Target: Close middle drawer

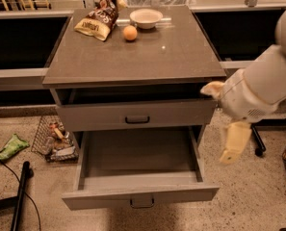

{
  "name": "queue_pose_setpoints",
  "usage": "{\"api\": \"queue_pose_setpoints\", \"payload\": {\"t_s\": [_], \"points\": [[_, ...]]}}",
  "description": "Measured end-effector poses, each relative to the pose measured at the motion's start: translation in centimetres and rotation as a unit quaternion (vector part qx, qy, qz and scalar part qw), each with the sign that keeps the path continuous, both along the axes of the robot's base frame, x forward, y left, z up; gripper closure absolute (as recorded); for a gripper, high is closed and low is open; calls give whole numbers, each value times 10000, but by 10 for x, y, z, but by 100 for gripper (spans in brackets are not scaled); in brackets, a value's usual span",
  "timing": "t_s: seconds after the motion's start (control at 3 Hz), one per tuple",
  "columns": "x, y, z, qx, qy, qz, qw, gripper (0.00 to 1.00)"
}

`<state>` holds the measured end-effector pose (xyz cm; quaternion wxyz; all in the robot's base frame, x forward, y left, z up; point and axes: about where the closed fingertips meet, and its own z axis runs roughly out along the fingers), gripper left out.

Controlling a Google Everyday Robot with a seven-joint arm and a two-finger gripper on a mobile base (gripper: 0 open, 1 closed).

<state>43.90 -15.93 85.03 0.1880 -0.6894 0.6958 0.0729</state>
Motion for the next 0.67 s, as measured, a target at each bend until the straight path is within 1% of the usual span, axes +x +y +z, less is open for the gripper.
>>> {"api": "queue_pose_setpoints", "payload": {"t_s": [0.33, 0.67], "points": [[-8, 30, -68, 297, 479, 362, 9978, 0], [-16, 53, -135, 532, 1078, 465, 9917, 0]]}}
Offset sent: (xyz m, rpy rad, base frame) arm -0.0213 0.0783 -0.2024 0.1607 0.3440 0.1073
